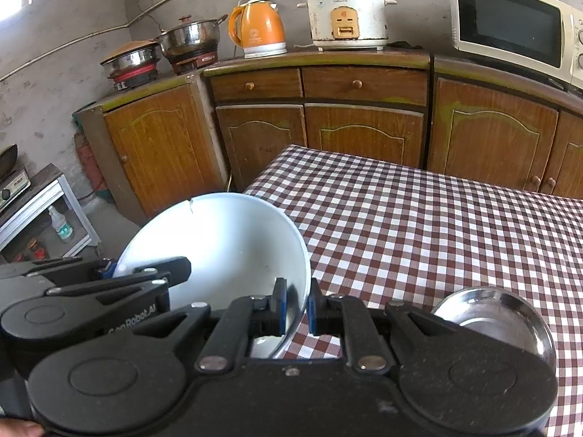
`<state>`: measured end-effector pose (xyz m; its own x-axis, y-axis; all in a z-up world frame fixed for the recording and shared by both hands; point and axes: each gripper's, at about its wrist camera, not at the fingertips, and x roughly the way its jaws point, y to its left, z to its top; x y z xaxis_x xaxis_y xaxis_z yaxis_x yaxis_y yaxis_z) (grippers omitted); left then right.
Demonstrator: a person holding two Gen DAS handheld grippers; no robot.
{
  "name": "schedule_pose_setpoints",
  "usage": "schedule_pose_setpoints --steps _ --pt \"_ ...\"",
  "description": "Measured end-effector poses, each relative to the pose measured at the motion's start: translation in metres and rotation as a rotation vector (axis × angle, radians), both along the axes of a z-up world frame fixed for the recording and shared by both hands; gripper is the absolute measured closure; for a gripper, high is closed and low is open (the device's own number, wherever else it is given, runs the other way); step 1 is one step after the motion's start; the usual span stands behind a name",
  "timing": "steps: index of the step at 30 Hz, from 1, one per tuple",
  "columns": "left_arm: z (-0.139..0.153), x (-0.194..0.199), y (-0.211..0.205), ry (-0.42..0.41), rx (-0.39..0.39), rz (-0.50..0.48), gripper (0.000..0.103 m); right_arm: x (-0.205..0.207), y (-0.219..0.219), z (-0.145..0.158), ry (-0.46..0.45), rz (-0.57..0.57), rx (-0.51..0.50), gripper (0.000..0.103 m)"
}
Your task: Organize plates and bowls
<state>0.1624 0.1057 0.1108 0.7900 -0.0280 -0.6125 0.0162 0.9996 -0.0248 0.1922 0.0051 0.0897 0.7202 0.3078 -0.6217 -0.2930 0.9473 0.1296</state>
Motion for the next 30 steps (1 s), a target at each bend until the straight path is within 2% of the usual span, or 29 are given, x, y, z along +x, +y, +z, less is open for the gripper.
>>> schedule_pose_setpoints --steps 30 --pt "-0.026 -0.031 0.010 0.046 -0.008 0.012 0.081 -0.034 0.007 -0.034 0.064 0.028 0.003 0.088"
